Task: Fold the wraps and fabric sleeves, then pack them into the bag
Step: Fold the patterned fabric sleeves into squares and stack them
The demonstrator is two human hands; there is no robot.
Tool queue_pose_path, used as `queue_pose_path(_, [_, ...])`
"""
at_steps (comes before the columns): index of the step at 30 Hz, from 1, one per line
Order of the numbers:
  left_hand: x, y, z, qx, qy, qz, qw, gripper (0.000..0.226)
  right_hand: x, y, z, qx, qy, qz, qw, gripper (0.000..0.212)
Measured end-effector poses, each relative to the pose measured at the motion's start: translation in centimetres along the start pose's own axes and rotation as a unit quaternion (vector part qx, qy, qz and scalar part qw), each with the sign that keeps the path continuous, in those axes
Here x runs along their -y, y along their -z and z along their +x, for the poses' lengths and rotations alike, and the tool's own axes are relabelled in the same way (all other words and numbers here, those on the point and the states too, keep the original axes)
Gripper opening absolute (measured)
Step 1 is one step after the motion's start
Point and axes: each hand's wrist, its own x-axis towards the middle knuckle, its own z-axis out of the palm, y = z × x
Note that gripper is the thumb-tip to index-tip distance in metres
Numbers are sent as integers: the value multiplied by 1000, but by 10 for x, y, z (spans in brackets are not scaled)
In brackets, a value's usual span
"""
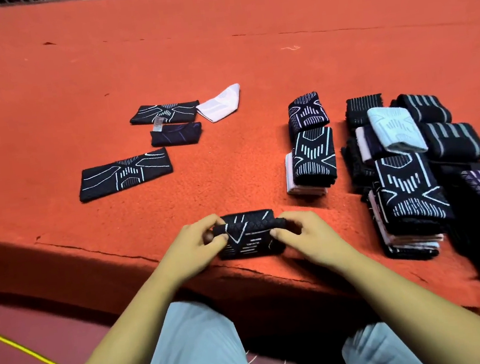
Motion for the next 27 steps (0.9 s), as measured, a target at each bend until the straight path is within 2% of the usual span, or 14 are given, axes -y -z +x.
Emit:
queue_pose_path(2, [4,-6,2,-20,29,-26,999,13,-1,-5,-2,-26,-21,60,998,4])
queue_pose_path(5, [0,-12,11,-63,59,-34,996,10,0,-15,2,-102,-81,136,982,17])
queue_pose_path(8, [-4,-17,18,-103,79,-37,991,8,-3,-19,8,-169,-114,88,975,19])
queue_pose_path(15, [-2,-29,31,-175,118,40,977,16,0,-29,15,-262,-123,-45,956,18])
queue_pose_path(20, [5,-29,43,-150,165,52,974,28,-1,-34,14,-241,-116,-169,949,21])
queue_pose_path(24, [-2,-22,45,-85,188,-49,977,32,10,-30,16,-208,-147,-171,952,21])
queue_pose_path(27, [-15,-16,40,-90,128,-161,974,22,26,-20,10,-166,-137,-220,952,18])
